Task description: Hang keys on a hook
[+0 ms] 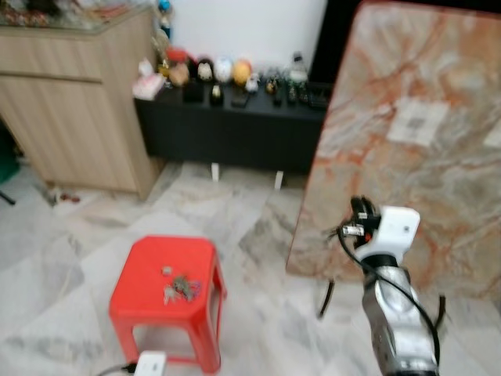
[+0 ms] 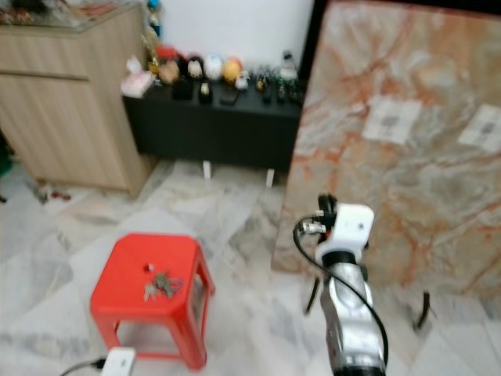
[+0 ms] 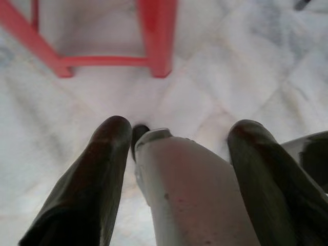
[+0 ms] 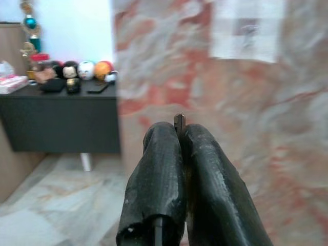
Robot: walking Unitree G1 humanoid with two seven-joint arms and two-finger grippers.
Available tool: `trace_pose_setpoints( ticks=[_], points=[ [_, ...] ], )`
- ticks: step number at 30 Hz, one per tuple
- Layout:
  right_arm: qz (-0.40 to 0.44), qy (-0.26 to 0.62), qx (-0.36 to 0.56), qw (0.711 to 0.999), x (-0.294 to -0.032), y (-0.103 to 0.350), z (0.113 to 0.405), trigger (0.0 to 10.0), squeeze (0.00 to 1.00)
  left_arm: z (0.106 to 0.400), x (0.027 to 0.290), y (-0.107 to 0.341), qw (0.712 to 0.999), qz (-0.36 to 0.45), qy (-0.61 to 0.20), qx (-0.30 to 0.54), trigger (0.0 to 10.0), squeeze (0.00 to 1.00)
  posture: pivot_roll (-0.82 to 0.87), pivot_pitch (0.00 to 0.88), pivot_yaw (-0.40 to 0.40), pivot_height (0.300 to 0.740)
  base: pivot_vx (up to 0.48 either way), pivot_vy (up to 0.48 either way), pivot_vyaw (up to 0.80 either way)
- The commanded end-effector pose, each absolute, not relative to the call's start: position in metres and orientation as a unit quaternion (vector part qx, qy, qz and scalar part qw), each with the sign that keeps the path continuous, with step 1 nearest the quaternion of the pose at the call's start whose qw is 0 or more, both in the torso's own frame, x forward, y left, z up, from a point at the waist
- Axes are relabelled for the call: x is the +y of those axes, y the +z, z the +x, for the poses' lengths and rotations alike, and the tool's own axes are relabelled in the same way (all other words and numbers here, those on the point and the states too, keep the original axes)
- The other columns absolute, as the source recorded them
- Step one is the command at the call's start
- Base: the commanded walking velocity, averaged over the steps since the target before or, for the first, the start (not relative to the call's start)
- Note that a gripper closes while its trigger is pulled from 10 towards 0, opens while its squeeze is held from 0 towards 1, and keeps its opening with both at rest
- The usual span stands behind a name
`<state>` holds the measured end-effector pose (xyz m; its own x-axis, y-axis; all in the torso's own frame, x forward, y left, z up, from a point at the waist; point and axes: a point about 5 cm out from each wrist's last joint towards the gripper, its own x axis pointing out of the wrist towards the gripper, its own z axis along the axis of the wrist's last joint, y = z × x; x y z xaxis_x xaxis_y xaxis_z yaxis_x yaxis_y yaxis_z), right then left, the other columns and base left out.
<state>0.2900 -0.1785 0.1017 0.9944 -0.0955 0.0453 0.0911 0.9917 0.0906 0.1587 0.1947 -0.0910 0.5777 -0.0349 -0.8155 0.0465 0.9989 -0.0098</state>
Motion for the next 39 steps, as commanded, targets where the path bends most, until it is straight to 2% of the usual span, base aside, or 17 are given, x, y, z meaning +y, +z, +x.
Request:
trace_pose_setpoints(
  ticks=[1,29,39],
  points=[
    [0.049,-0.039,-0.038,0.997,-0.173,0.109,0.294,10.0,0.00,0.155,0.199,-0.092,0.883,0.015,-0.023,0.469,10.0,0.00,0.05,0.000,-0.086,0.740,0.000,-0.255,0.00],
    [0.038,-0.049,-0.033,0.998,-0.172,0.115,0.305,10.0,0.00,0.153,0.206,-0.093,0.880,0.010,0.003,0.475,10.0,0.00,0.04,0.017,-0.079,0.740,0.000,-0.009,0.00],
    [0.029,-0.129,-0.041,0.990,-0.195,0.117,0.302,10.0,0.00,0.151,0.206,-0.093,0.879,0.009,0.002,0.477,10.0,0.00,0.04,0.002,-0.077,0.740,0.000,0.000,0.00]
  ],
)
